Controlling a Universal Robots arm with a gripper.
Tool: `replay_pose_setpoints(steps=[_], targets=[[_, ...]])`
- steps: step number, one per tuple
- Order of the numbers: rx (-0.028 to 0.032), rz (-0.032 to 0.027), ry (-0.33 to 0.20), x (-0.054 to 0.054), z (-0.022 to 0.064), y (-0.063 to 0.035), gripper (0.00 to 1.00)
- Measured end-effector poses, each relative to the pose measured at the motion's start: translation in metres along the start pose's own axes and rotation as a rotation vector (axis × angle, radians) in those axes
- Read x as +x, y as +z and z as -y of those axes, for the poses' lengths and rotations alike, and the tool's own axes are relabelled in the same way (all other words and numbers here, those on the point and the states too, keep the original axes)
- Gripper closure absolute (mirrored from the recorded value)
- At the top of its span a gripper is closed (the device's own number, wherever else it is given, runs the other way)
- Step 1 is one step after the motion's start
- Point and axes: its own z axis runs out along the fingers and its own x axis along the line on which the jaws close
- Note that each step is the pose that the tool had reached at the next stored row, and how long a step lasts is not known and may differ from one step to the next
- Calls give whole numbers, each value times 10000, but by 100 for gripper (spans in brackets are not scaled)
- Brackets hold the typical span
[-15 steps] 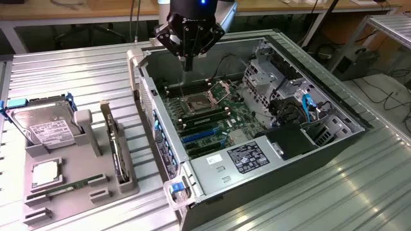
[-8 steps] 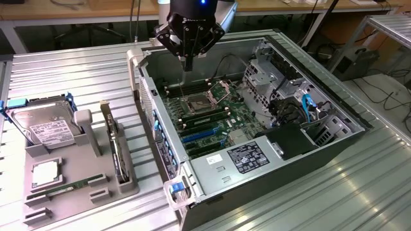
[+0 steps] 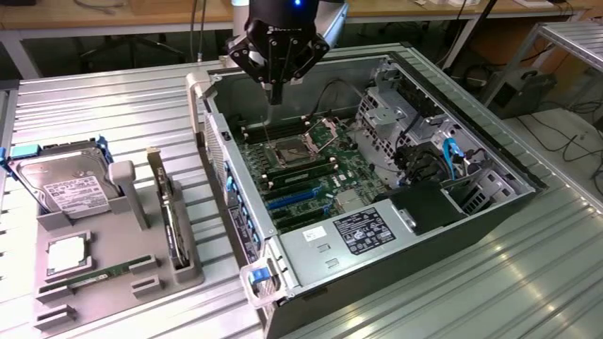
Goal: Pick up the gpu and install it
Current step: 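Reach for the gpu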
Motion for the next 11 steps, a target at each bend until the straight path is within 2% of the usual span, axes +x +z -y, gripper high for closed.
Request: replay_pose_setpoints(steps=[4, 9, 10, 11], targets=[[-3, 8, -1, 186, 79, -7, 89], [-3, 10, -2, 365, 175, -16, 89], [-1, 10, -1, 445, 221, -20, 89], [-2, 11, -2, 473, 235, -21, 89]])
